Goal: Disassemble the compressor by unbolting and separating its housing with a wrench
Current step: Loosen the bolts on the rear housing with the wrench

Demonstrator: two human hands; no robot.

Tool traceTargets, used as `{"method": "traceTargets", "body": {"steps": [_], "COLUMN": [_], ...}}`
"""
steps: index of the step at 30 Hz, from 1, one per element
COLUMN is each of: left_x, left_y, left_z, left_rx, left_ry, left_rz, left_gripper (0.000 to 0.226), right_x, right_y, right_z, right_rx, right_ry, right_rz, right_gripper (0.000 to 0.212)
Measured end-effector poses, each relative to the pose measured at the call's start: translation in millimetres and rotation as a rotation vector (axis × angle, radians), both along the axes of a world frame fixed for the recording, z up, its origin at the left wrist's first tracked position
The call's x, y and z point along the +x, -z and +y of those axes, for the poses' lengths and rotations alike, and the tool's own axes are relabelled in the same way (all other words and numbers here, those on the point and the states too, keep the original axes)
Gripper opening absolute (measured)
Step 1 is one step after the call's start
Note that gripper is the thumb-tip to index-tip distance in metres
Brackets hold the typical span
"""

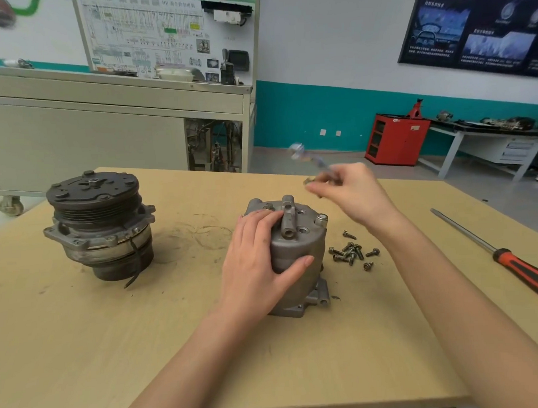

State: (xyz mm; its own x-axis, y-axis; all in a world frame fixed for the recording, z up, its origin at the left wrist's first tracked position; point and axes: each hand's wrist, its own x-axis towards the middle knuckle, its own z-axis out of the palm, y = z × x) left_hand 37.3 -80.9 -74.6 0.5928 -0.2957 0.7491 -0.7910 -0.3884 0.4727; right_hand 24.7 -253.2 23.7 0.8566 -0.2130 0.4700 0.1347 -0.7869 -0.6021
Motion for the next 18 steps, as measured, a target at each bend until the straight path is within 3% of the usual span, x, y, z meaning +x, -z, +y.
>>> {"method": "traceTargets", "body": {"steps": [2,5,7,12,15,18], "left_x": [-0.7,7.5,22.5,54.4,64.9,65.9], "left_y": [-3.7,-24.3,-45.0,-89.7,-95.0,-89.0], "left_z": [3.1,14.9,25.4,16.1,5.5,2.6], "left_rx": [0.003,-0.032,0.046,0.606,0.710,0.694], "left_ry": [0.017,0.157,0.295,0.393,0.516,0.512], "left_rz": [0.008,0.191,0.339,0.465,0.626,0.676], "left_gripper": [0.077,0.084,0.095,0.117,0.111,0.104], "right_x": [11.2,18.1,13.7,9.6,8.0,2.4], "right_y": [4.9,39.8,74.7,96.7,98.4,100.0], "right_z": [-24.6,-70.2,-89.7,-100.9,-102.4,-103.3], "right_rx": [0.116,0.030,-0.030,-0.061,-0.062,-0.063], "right_ry": [0.174,0.434,0.496,0.571,0.590,0.598], "right_rz": [-0.056,0.371,0.570,0.525,0.538,0.497], "right_gripper": [0.024,0.016,0.020,0.031,0.032,0.033]}}
